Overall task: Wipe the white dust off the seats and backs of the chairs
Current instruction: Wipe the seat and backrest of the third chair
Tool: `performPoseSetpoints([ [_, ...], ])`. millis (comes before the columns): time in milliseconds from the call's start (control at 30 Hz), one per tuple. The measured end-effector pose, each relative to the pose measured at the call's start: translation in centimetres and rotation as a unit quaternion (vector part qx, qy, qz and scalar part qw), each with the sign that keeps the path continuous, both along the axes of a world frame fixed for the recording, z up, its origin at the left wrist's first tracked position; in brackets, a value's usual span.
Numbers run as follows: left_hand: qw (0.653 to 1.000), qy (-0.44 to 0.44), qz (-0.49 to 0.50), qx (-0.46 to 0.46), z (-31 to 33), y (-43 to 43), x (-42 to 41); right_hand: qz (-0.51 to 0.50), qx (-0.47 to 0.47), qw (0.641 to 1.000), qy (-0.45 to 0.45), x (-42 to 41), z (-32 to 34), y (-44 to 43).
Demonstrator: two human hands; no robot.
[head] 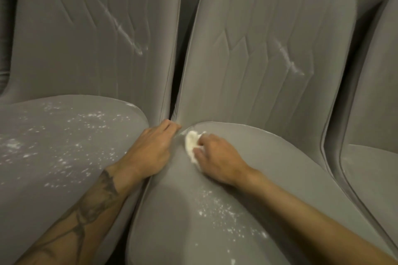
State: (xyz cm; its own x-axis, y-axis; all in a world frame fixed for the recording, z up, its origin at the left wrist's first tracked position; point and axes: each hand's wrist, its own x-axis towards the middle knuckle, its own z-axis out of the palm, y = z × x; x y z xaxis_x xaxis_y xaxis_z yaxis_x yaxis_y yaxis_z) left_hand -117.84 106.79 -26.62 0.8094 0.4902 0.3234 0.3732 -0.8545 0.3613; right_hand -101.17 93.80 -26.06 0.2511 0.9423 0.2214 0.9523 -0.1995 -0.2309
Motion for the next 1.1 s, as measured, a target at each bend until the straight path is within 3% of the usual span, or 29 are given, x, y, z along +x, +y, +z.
performPoseSetpoints([
  [100,1.000,-0.006,-0.008,-0.025,0.1,-0.4,-0.3,0.115,0.013,0.993,0.028,-2.6,-0.2,-3.2],
  [167,0.999,-0.004,0.004,-0.036,0.0,-0.5,-0.4,0.120,-0.003,0.993,0.011,-0.3,0.5,-4.5],
  [300,0.998,0.012,0.015,-0.060,-0.3,-1.5,-0.9,-0.082,-0.049,0.995,-0.008,7.9,1.7,-4.9],
  [367,0.998,0.013,0.019,-0.065,-0.5,-2.0,-1.1,-0.133,-0.048,0.990,-0.025,8.4,1.4,-4.9],
  [500,0.998,-0.003,0.038,-0.058,-0.6,-2.4,-0.8,0.024,0.020,0.999,0.009,2.3,-0.5,-6.5],
  [600,0.997,0.007,0.046,-0.054,-0.5,-2.3,-0.7,0.083,-0.009,0.996,0.033,2.2,0.3,-8.3],
  [667,0.997,0.012,0.036,-0.069,-0.5,-2.0,-0.8,0.025,-0.026,0.999,0.017,5.5,0.8,-8.9],
  [767,0.995,0.015,0.028,-0.097,-0.6,-1.5,-1.2,-0.146,-0.052,0.988,-0.018,9.5,1.3,-9.3],
  [833,0.994,0.026,0.026,-0.106,-0.7,-1.4,-1.2,-0.184,-0.040,0.982,-0.015,8.4,1.0,-9.0],
  [933,0.994,0.040,0.020,-0.101,-0.5,-1.9,-1.4,-0.076,0.010,0.997,0.011,3.3,0.2,-9.7],
  [1000,0.995,0.046,0.019,-0.086,-0.5,-2.3,-1.4,-0.012,-0.007,0.999,0.033,1.2,0.5,-11.5],
  [1100,0.994,0.062,0.022,-0.086,-0.2,-2.4,-1.7,-0.064,-0.036,0.997,0.019,4.0,1.6,-13.5],
])
